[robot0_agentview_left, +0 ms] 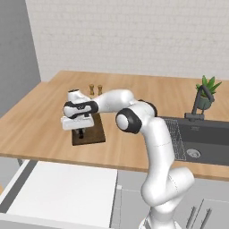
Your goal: Pick up the knife from the drawer and place it on the cutting board. Then place the meat from the plate to the cutting board.
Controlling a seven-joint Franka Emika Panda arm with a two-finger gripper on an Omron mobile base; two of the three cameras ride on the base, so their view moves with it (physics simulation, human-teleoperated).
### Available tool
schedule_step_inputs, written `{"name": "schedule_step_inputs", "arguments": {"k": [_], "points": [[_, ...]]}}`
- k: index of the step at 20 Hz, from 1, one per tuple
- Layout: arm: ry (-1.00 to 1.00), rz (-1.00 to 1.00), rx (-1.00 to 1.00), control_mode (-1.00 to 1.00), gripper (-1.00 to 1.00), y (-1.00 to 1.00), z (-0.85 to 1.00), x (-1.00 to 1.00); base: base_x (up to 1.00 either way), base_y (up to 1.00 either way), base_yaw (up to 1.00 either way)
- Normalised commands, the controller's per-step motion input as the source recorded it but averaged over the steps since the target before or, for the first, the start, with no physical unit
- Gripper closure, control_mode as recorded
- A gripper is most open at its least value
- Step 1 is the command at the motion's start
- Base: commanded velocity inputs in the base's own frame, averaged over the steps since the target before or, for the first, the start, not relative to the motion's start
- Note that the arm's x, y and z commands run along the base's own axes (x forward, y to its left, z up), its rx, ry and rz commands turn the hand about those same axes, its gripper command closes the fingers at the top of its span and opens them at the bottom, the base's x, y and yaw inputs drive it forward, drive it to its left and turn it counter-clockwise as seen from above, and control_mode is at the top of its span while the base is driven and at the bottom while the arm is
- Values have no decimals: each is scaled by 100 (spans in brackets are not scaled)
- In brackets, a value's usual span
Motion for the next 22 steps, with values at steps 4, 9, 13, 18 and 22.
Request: {"name": "schedule_step_inputs", "arguments": {"k": [4, 9, 13, 18, 22], "points": [[9, 0, 0, -100, -100, -1, -14, -1, 0, 0, 0], [1, 0, 1, -100, -100, -21, 0, -9, 0, 0, 0], [0, 0, 0, -100, -100, -18, 4, -27, 0, 0, 0], [0, -2, 3, -100, -100, -38, 40, -67, 0, 0, 0], [-1, 0, 0, -100, -100, -87, 28, -68, 0, 0, 0]]}}
